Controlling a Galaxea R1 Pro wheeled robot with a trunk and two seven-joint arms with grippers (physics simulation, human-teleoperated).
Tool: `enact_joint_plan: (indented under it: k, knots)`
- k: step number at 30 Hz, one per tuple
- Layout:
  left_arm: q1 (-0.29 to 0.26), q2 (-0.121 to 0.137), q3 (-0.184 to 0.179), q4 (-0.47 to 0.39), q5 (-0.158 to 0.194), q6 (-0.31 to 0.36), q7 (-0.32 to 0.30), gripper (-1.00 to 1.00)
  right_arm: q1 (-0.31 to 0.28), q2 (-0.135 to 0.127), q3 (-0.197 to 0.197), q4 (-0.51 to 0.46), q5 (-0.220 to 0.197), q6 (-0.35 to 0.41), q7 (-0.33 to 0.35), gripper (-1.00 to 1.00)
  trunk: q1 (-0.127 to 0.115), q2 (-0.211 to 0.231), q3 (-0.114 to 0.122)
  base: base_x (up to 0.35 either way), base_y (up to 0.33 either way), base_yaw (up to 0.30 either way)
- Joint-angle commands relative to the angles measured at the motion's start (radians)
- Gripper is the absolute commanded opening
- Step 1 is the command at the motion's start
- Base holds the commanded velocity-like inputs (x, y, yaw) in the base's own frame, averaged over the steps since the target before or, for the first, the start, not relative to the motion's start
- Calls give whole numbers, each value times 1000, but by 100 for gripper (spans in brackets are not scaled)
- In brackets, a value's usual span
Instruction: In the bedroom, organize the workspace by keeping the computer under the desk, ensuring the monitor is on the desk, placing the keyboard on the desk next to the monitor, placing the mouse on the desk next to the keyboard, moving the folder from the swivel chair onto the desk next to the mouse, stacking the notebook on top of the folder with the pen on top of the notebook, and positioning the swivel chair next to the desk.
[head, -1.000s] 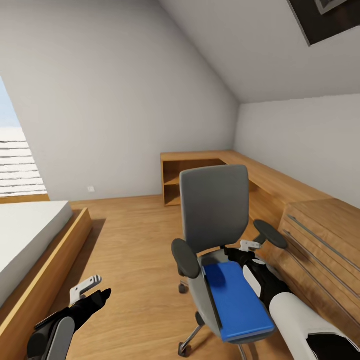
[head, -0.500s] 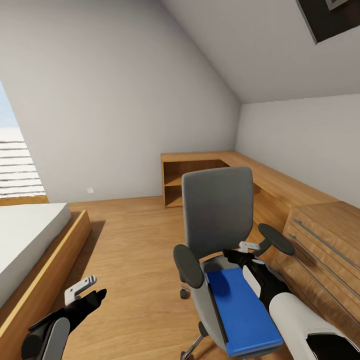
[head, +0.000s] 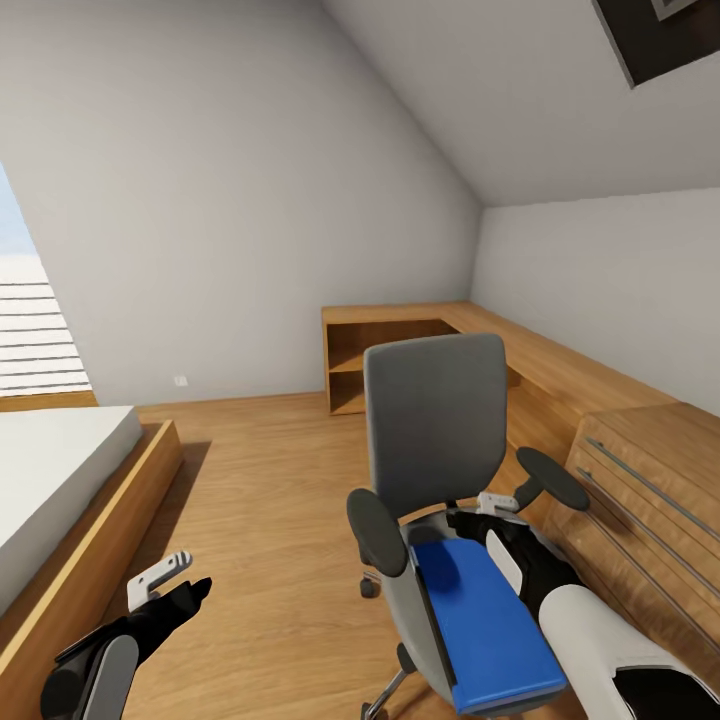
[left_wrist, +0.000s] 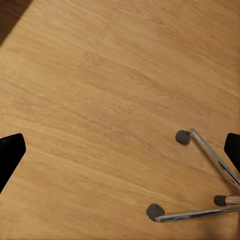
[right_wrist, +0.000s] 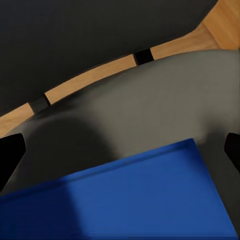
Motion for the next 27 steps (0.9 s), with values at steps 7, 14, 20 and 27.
enact_joint_plan:
  k: [7,14,20,27]
  knots:
    - [-1,-1,1,-1,11,4,8,100,0,-2,4,-2,-10,15,-8,100,0,-1,-1,0,0,0]
    - [-1,-1,1,-1,11,4,8,100,0,-2,4,-2,-10,18,-8,100,0,-1,-1,0,0,0]
    - [-1,-1,2,-1,11,4,8,100,0,-3,3,-2,-11,18,-7,100,0,-1,-1,0,0,0]
    - [-1,-1,2,-1,11,-1,11,100,0,-4,2,-3,-11,18,-7,100,11,-22,-10,0,0,0]
